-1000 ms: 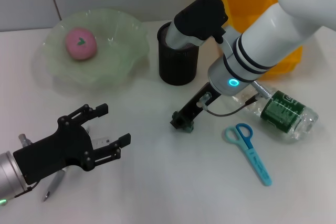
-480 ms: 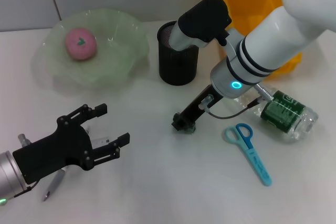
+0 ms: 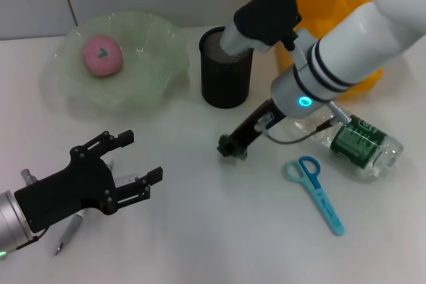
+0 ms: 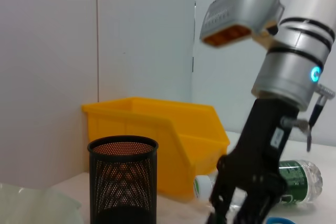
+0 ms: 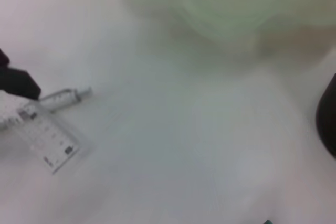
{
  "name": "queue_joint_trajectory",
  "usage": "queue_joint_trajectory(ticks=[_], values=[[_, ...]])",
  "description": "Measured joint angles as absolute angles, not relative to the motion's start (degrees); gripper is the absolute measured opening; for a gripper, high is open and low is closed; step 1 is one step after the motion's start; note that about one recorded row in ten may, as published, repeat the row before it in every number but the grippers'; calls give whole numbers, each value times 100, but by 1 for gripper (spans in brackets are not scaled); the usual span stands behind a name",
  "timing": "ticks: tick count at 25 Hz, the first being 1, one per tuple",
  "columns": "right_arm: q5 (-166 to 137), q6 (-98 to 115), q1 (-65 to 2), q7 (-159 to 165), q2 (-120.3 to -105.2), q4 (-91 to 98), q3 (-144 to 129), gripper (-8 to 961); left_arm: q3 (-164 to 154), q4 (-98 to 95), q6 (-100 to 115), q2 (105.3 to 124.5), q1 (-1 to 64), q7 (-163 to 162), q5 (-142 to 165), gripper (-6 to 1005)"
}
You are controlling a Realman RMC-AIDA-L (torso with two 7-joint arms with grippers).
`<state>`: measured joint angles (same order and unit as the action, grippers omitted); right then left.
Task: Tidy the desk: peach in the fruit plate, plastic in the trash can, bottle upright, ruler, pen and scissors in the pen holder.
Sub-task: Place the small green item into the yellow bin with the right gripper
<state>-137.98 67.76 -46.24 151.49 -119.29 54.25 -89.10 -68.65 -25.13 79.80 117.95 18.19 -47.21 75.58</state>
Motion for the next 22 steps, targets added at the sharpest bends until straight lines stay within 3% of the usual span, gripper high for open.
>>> queue_joint_trajectory(ticks=[14,22], values=[[-14729,7274,-3261,15123,-11919,8076,-6980,423,-6867,-2513,7982,11803,1826,-4735,7558,859],[-14748,6591,-3179,14506,-11897,7877,-6136,423,-6888,-2514,7982,11804,1836,-4785,7558,859]])
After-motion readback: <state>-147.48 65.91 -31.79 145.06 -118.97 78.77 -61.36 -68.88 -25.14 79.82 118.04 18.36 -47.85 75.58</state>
